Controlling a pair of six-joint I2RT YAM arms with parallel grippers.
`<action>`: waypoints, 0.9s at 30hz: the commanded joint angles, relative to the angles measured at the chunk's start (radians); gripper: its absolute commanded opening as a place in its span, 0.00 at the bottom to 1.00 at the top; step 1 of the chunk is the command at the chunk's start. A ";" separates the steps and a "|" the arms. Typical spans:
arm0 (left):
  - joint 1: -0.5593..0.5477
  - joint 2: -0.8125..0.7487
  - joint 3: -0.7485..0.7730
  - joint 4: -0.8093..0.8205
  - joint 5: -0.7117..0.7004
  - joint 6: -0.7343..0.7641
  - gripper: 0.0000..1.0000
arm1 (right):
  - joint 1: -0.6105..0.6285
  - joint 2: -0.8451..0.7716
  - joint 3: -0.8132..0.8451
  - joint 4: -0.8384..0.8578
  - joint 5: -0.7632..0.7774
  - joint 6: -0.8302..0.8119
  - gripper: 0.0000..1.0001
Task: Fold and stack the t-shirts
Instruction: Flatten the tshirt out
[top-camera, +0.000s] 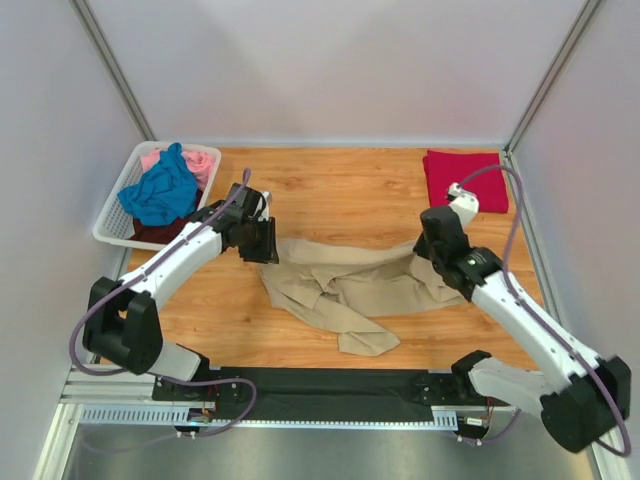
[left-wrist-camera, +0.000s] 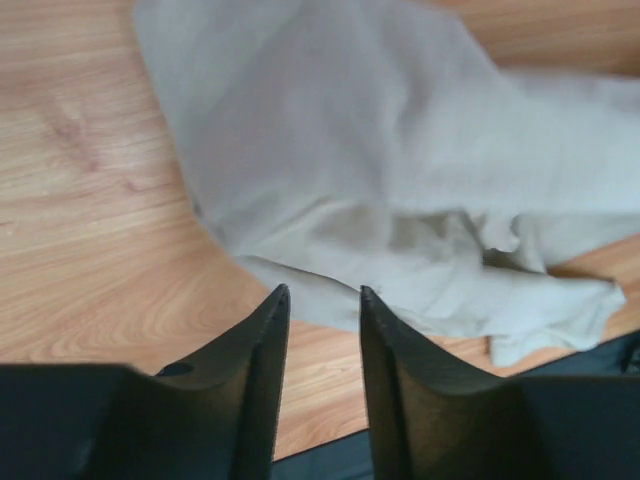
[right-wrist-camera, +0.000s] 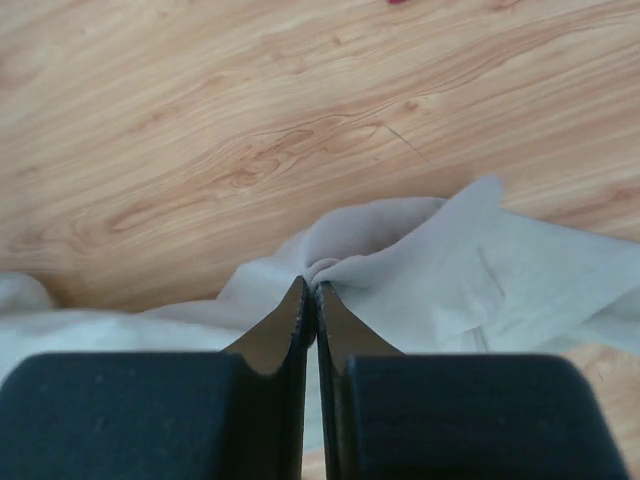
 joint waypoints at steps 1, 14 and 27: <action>0.021 0.050 0.078 -0.039 -0.057 0.056 0.42 | -0.030 0.145 0.037 0.215 -0.025 -0.092 0.05; -0.285 -0.184 -0.199 0.282 -0.055 0.225 0.50 | -0.149 0.485 0.289 -0.029 -0.269 -0.083 0.41; -0.528 0.005 -0.255 0.386 -0.325 0.252 0.54 | -0.250 0.189 0.077 -0.054 -0.408 -0.092 0.49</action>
